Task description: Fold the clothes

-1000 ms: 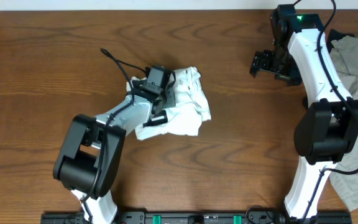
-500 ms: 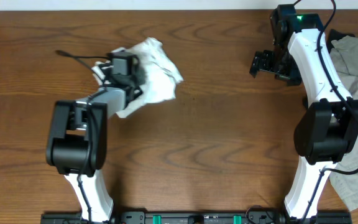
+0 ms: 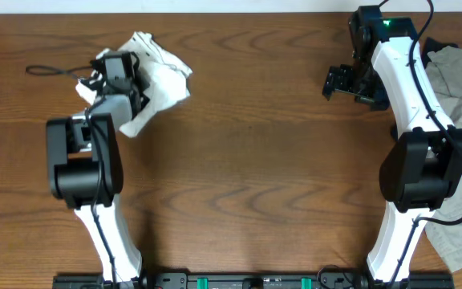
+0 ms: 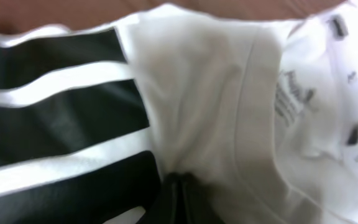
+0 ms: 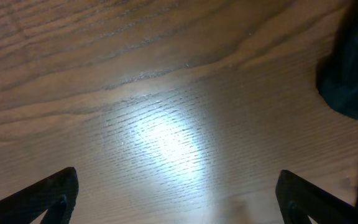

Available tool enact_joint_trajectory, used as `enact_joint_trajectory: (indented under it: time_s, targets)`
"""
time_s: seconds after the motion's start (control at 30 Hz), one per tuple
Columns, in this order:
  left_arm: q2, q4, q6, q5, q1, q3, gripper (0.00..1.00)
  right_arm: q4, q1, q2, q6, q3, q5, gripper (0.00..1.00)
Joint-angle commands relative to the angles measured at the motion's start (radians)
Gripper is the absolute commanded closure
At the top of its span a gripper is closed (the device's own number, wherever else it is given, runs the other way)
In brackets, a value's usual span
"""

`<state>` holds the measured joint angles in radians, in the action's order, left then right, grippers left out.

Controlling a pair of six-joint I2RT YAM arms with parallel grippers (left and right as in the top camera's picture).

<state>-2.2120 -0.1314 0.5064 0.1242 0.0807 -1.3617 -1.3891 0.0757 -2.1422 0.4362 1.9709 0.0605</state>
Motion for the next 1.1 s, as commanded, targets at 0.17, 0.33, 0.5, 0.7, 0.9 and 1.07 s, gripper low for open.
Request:
enact_joint_trajectory:
  time_s: [0.17,0.33,0.5,0.7,0.9,1.07]
  targets:
    - [-0.201,0.153,0.125,0.02,0.068,-0.217,0.94,0.002,-0.005,0.01,-0.003,0.011,0.011,0.01]
    - [-0.201,0.159,0.192,0.063,0.109,-0.217,0.94,0.002,-0.004,0.01,-0.003,0.011,0.011,0.01]
    - [-0.201,0.169,0.361,0.076,0.144,-0.217,0.94,0.002,-0.004,0.01,-0.003,0.011,0.011,0.01]
    - [-0.201,0.168,0.537,0.079,0.165,-0.217,0.94,0.002,-0.004,0.01,-0.003,0.011,0.011,0.01]
    - [-0.201,0.169,0.596,0.079,0.169,-0.243,0.94,0.002,-0.005,0.01,-0.003,0.011,0.011,0.01]
    - [-0.201,0.169,0.635,0.079,0.17,-0.268,0.94,0.002,-0.004,0.01,-0.003,0.011,0.011,0.01]
